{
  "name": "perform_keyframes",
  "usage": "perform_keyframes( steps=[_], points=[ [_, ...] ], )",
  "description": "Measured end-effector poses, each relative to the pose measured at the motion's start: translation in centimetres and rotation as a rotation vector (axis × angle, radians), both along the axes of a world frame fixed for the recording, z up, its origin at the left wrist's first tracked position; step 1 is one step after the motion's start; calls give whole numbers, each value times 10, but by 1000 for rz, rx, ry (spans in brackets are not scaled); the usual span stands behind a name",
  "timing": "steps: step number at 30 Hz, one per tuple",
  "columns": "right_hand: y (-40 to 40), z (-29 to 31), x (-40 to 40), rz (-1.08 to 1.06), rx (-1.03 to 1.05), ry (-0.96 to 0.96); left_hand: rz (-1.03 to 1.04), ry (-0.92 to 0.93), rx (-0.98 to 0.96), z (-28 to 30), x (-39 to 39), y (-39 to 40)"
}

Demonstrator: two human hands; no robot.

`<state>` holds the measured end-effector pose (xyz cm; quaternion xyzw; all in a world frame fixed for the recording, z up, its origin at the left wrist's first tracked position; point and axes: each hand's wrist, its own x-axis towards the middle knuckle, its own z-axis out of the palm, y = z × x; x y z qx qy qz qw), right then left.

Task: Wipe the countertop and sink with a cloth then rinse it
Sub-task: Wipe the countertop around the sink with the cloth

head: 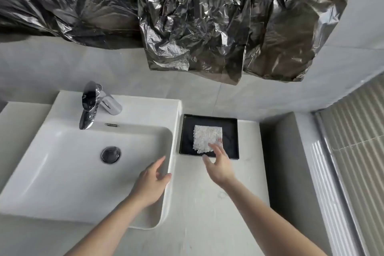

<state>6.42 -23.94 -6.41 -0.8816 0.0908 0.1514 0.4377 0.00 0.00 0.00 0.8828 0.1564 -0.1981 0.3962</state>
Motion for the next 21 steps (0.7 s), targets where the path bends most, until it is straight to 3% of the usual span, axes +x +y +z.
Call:
perform_keyframes(
  steps=[3,9,15,18,21],
  points=[
    [4,-11,37,105,-162,18,-72,41,37,-4,10,-7],
    [24,-31,88,248,-376,61,20,65,-25,-18,9,-9],
    [33,-56,87,362,-609,138,38,53,-55,-24,8,-11],
    [27,-63,82,327,-629,36,46,66,-43,-25,9,-11],
    [19,-57,85,257,-517,-34,27,65,-16,-24,8,-14]
  ],
)
